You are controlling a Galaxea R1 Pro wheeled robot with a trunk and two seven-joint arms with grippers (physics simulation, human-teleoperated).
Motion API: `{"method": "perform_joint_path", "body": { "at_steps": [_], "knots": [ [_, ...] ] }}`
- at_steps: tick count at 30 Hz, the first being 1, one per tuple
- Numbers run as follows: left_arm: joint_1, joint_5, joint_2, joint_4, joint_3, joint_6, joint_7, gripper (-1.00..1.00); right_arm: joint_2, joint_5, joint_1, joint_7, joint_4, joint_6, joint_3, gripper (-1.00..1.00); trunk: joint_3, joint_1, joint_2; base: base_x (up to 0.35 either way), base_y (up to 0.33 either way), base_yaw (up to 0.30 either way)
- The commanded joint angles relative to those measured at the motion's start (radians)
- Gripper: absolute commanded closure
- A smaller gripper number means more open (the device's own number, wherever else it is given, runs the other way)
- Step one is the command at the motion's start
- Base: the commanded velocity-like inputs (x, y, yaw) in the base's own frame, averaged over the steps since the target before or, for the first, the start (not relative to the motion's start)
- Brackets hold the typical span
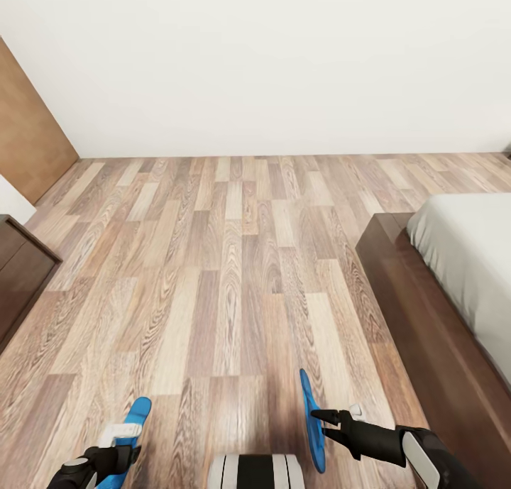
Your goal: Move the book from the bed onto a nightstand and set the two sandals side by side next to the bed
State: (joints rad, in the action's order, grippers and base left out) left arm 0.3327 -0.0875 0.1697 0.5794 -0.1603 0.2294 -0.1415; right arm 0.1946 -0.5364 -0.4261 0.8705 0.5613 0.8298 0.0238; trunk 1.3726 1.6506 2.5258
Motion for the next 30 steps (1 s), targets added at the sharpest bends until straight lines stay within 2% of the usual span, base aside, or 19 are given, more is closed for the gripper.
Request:
{"method": "perform_joint_path", "body": {
  "at_steps": [1, 6, 12, 28, 30],
  "knots": [
    [0.0, -0.009, -0.001, 0.002, -0.007, 0.005, -0.009, -1.0, -0.001, -0.002, 0.0, 0.001, 0.0, 0.006, 0.002, 1.0, 0.005, 0.0, 0.001, 0.0, 0.0, 0.0],
    [0.0, -0.009, -0.001, 0.002, -0.007, 0.005, -0.009, -1.0, -0.001, -0.002, 0.0, 0.001, 0.0, 0.006, 0.002, 1.0, 0.024, 0.002, 0.002, 0.0, 0.0, 0.0],
    [0.0, -0.009, -0.001, 0.002, -0.008, 0.005, -0.009, -1.0, -0.001, -0.002, 0.0, 0.001, 0.0, 0.006, 0.002, 1.0, 0.024, 0.002, 0.002, 0.0, 0.0, 0.0],
    [0.0, -0.009, -0.001, 0.002, -0.011, 0.005, -0.009, -1.0, -0.002, -0.002, 0.0, 0.001, -0.001, 0.006, 0.002, 1.0, 0.086, 0.01, 0.005, 0.0, 0.0, 0.0],
    [0.0, -0.009, -0.001, 0.002, -0.011, 0.005, -0.009, -1.0, -0.003, -0.002, 0.0, 0.001, 0.0, 0.006, 0.002, 1.0, 0.086, 0.01, 0.005, 0.0, 0.0, 0.0]
  ]
}}
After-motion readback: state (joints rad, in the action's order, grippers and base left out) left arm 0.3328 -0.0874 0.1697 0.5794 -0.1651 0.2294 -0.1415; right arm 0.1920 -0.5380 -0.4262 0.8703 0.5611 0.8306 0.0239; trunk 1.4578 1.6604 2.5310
